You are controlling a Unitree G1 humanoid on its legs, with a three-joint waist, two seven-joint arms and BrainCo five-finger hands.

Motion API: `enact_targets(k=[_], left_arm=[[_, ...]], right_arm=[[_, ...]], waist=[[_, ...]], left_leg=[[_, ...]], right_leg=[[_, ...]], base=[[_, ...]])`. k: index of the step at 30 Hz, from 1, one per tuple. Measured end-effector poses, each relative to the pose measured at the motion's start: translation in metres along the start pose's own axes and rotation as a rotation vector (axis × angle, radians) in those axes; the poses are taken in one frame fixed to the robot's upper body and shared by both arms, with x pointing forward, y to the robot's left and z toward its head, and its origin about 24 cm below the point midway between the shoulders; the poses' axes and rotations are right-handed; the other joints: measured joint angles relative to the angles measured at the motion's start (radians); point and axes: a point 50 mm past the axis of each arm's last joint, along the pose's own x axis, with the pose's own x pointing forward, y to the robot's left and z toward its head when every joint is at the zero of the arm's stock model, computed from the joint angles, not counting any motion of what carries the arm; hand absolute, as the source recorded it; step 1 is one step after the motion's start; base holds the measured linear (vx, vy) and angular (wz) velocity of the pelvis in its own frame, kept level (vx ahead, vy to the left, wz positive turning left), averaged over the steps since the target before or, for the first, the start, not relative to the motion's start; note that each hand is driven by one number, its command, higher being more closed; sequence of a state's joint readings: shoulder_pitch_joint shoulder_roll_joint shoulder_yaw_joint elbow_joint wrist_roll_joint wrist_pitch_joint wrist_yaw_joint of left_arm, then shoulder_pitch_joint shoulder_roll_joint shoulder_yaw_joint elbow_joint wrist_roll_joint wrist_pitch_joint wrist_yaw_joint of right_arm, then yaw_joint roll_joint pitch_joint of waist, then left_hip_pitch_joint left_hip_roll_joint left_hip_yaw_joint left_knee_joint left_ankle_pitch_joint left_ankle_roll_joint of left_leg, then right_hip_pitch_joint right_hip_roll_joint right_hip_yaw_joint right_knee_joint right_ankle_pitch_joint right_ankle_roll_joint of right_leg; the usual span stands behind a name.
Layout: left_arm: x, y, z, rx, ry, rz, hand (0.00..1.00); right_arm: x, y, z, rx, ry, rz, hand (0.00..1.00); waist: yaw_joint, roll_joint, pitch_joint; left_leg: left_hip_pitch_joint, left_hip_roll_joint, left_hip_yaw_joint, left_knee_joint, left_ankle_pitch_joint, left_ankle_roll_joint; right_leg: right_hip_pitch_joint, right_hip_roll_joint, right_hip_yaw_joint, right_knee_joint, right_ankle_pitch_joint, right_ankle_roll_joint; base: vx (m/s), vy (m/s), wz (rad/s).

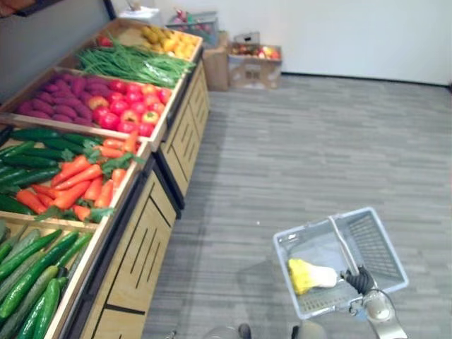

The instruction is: Pick vegetable in the basket

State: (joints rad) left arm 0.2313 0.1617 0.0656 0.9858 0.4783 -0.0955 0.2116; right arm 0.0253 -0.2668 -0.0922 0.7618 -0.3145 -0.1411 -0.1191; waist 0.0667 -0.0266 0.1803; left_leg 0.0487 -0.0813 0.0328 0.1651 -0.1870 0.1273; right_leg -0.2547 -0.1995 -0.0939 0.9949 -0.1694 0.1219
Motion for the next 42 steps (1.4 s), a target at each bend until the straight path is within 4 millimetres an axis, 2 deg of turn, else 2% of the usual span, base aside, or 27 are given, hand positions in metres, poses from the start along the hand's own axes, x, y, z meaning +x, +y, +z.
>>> enact_targets(k=[2, 4, 5, 8, 9, 10, 12, 13, 14, 15, 16, 18, 20, 21, 23, 24, 25, 30, 32, 33, 34, 35, 36, 37, 39, 40, 42], left_arm=[[0.002, 0.003, 0.004, -0.015, -0.007, 0.015, 0.00], [0.005, 0.008, 0.009, -0.027, -0.022, 0.036, 0.00], [0.005, 0.009, 0.011, -0.033, -0.023, 0.042, 0.00], [0.004, 0.011, 0.004, -0.054, 0.001, 0.064, 0.00], [0.004, 0.014, 0.001, -0.070, 0.020, 0.078, 0.00], [0.003, 0.007, 0.002, -0.085, 0.029, 0.063, 0.00], [0.001, -0.001, 0.003, -0.104, 0.036, 0.046, 0.00], [0.001, -0.006, 0.005, -0.111, 0.036, 0.034, 0.00], [0.001, -0.005, 0.005, -0.119, 0.036, 0.040, 0.00], [0.003, 0.002, 0.005, -0.134, 0.037, 0.061, 0.00], [0.004, 0.005, 0.006, -0.132, 0.034, 0.067, 0.00], [0.006, 0.010, 0.009, -0.142, 0.028, 0.085, 0.00], [0.006, 0.010, 0.010, -0.150, 0.027, 0.089, 0.00], [0.006, 0.008, 0.009, -0.151, 0.031, 0.082, 0.00], [0.003, 0.000, 0.005, -0.156, 0.062, 0.060, 0.00], [0.000, -0.007, 0.000, -0.162, 0.086, 0.043, 0.00], [-0.003, -0.012, -0.006, -0.171, 0.110, 0.031, 0.00], [-0.002, -0.011, -0.006, -0.171, 0.121, 0.033, 0.00], [-0.003, -0.013, -0.007, -0.167, 0.123, 0.025, 0.00], [-0.004, -0.014, -0.008, -0.165, 0.126, 0.019, 0.00], [-0.004, -0.013, -0.010, -0.154, 0.127, 0.019, 0.00], [-0.003, -0.009, -0.011, -0.137, 0.123, 0.025, 0.00], [-0.002, -0.005, -0.011, -0.122, 0.120, 0.031, 0.00], [-0.002, -0.002, -0.012, -0.113, 0.118, 0.037, 0.00], [0.001, 0.006, -0.011, -0.103, 0.111, 0.060, 0.00], [0.002, 0.011, -0.010, -0.107, 0.106, 0.073, 0.00], [0.003, 0.012, -0.007, -0.136, 0.107, 0.084, 0.00]], right_arm=[[0.000, -0.005, -0.001, 0.013, 0.004, -0.020, 1.00], [-0.001, -0.011, -0.007, 0.032, 0.028, -0.049, 1.00], [-0.002, -0.012, -0.009, 0.038, 0.036, -0.054, 1.00], [-0.007, -0.008, -0.021, 0.059, 0.090, -0.053, 1.00], [-0.009, -0.009, -0.026, 0.057, 0.108, -0.055, 1.00], [-0.007, -0.013, -0.027, 0.058, 0.119, -0.065, 1.00], [-0.006, -0.018, -0.026, 0.056, 0.113, -0.078, 1.00], [-0.006, -0.021, -0.027, 0.051, 0.121, -0.084, 1.00], [-0.008, -0.021, -0.031, 0.052, 0.133, -0.085, 1.00], [-0.013, -0.022, -0.040, 0.053, 0.161, -0.091, 1.00], [-0.016, -0.024, -0.044, 0.052, 0.173, -0.098, 1.00], [-0.020, -0.037, -0.055, 0.078, 0.210, -0.149, 1.00], [-0.022, -0.042, -0.062, 0.106, 0.242, -0.177, 1.00], [-0.024, -0.043, -0.066, 0.116, 0.265, -0.183, 1.00], [-0.023, -0.041, -0.068, 0.123, 0.284, -0.178, 1.00], [-0.022, -0.041, -0.067, 0.128, 0.288, -0.177, 1.00], [-0.021, -0.037, -0.068, 0.141, 0.302, -0.169, 1.00], [-0.011, -0.031, -0.055, 0.155, 0.269, -0.154, 1.00], [-0.012, -0.028, -0.056, 0.156, 0.275, -0.146, 1.00], [-0.013, -0.025, -0.059, 0.159, 0.291, -0.138, 1.00], [-0.015, -0.019, -0.062, 0.167, 0.307, -0.124, 1.00], [-0.017, -0.012, -0.063, 0.172, 0.314, -0.107, 1.00], [-0.019, -0.007, -0.065, 0.178, 0.322, -0.097, 1.00], [-0.020, -0.004, -0.065, 0.184, 0.326, -0.092, 1.00], [-0.024, 0.002, -0.070, 0.192, 0.346, -0.080, 1.00], [-0.026, 0.002, -0.073, 0.201, 0.362, -0.083, 1.00], [-0.030, 0.000, -0.081, 0.246, 0.396, -0.106, 1.00]], waist=[[-0.011, -0.002, -0.002], [-0.017, -0.017, -0.018], [-0.015, -0.021, -0.022], [-0.020, -0.045, -0.059], [-0.021, -0.036, -0.073], [-0.019, 0.003, -0.083], [-0.023, 0.031, -0.082], [-0.026, 0.037, -0.074], [-0.025, 0.028, -0.066], [-0.017, 0.014, -0.057], [-0.016, 0.013, -0.057], [-0.016, 0.010, -0.056], [-0.018, 0.013, -0.055], [-0.015, 0.014, -0.055], [-0.001, 0.017, -0.055], [0.007, 0.027, -0.055], [0.023, 0.029, -0.054], [0.021, 0.005, -0.044], [0.021, 0.001, -0.041], [0.022, 0.008, -0.045], [0.017, 0.006, -0.045], [0.011, -0.007, -0.041], [-0.001, -0.018, -0.037], [-0.010, -0.012, -0.039], [-0.029, -0.025, -0.031], [-0.030, -0.030, -0.027], [-0.036, -0.028, -0.028]], left_leg=[[0.025, 0.006, -0.052, 0.014, -0.019, -0.015], [0.029, 0.008, -0.119, 0.027, -0.055, -0.047], [0.031, 0.007, -0.139, 0.031, -0.064, -0.063], [0.064, 0.035, -0.216, 0.041, -0.116, -0.137], [0.058, 0.060, -0.247, 0.079, -0.147, -0.159], [0.027, 0.107, -0.270, 0.142, -0.152, -0.168], [-0.040, 0.144, -0.258, 0.295, -0.136, -0.190], [-0.111, 0.179, -0.185, 0.458, -0.065, -0.201], [-0.140, 0.200, -0.139, 0.521, -0.020, -0.196], [-0.179, 0.261, -0.025, 0.614, -0.002, -0.188], [-0.194, 0.291, 0.043, 0.642, -0.004, -0.184], [-0.257, 0.367, 0.289, 0.635, -0.016, -0.163], [-0.296, 0.361, 0.368, 0.545, -0.018, -0.163], [-0.311, 0.326, 0.383, 0.429, -0.015, -0.167], [-0.303, 0.267, 0.394, 0.225, 0.019, -0.184], [-0.288, 0.238, 0.396, 0.086, 0.077, -0.182], [-0.256, 0.213, 0.394, 0.014, 0.159, -0.128], [-0.219, 0.140, 0.398, 0.011, 0.128, -0.071], [-0.175, 0.121, 0.387, -0.015, 0.095, -0.078], [-0.150, 0.117, 0.380, -0.030, 0.084, -0.075], [-0.119, 0.107, 0.363, -0.041, 0.072, -0.068], [-0.091, 0.095, 0.334, -0.046, 0.063, -0.065], [-0.061, 0.086, 0.306, -0.062, 0.062, -0.062], [-0.044, 0.083, 0.279, -0.069, 0.062, -0.059], [-0.012, 0.085, 0.214, -0.073, 0.054, -0.045], [0.005, 0.090, 0.181, -0.074, 0.046, -0.049], [0.029, 0.101, 0.129, -0.075, 0.034, -0.061]], right_leg=[[-0.029, 0.016, 0.001, -0.273, -0.014, -0.018], [-0.043, 0.038, 0.118, -0.680, 0.020, 0.022], [-0.043, 0.041, 0.141, -0.745, 0.033, 0.022], [-0.031, 0.039, 0.116, -0.821, 0.147, -0.006], [-0.024, 0.047, 0.080, -0.799, 0.236, 0.010], [-0.011, 0.082, 0.023, -0.774, 0.208, -0.033], [0.026, 0.109, -0.039, -0.772, 0.169, -0.065], [0.089, 0.116, -0.099, -0.779, 0.132, -0.083], [0.127, 0.117, -0.125, -0.791, 0.121, -0.092], [0.204, 0.115, -0.176, -0.828, 0.108, -0.104], [0.234, 0.114, -0.199, -0.847, 0.105, -0.109], [0.312, 0.099, -0.292, -0.920, 0.091, -0.099], [0.332, 0.093, -0.340, -0.941, 0.083, -0.087], [0.332, 0.089, -0.364, -0.945, 0.077, -0.078], [0.332, 0.088, -0.379, -0.947, 0.071, -0.068], [0.334, 0.093, -0.386, -0.945, 0.065, -0.057], [0.345, 0.091, -0.374, -0.943, 0.056, -0.043], [0.359, 0.027, -0.346, -0.909, 0.034, -0.003], [0.338, -0.016, -0.326, -0.767, 0.011, 0.034], [0.302, -0.038, -0.305, -0.642, 0.009, 0.037], [0.238, -0.078, -0.268, -0.447, 0.033, 0.077], [0.169, -0.108, -0.204, -0.272, 0.112, 0.118], [0.124, -0.117, -0.163, -0.169, 0.207, 0.117], [0.101, -0.114, -0.139, -0.115, 0.225, 0.133], [0.042, -0.098, -0.115, -0.032, 0.131, 0.088], [0.025, -0.084, -0.126, -0.068, 0.075, 0.059], [0.023, -0.069, -0.138, -0.228, 0.039, 0.024]], base=[[0.33, -0.089, 0.87], [0.43, -0.198, 0.92], [0.42, -0.241, 1.03], [0.51, -0.382, 1.00], [0.51, -0.398, 0.91], [0.60, -0.477, 0.86], [0.42, -0.386, 0.79], [0.38, -0.361, 1.02], [0.33, -0.322, 1.23], [0.24, -0.238, 0.93], [0.26, -0.281, 1.14], [0.17, -0.209, 1.19], [0.11, -0.074, 0.96], [0.13, -0.006, 0.70], [0.16, 0.045, 0.36], [0.24, 0.147, 0.00], [0.20, 0.133, -0.01], [0.22, 0.118, 0.12], [0.15, 0.082, 0.19], [0.13, 0.118, 0.22], [0.18, 0.123, 0.43], [0.20, 0.106, 0.67], [0.19, 0.043, 0.72], [0.23, 0.015, 0.91], [0.31, -0.042, 0.97], [0.31, -0.109, 0.98], [0.28, -0.128, 0.82]])
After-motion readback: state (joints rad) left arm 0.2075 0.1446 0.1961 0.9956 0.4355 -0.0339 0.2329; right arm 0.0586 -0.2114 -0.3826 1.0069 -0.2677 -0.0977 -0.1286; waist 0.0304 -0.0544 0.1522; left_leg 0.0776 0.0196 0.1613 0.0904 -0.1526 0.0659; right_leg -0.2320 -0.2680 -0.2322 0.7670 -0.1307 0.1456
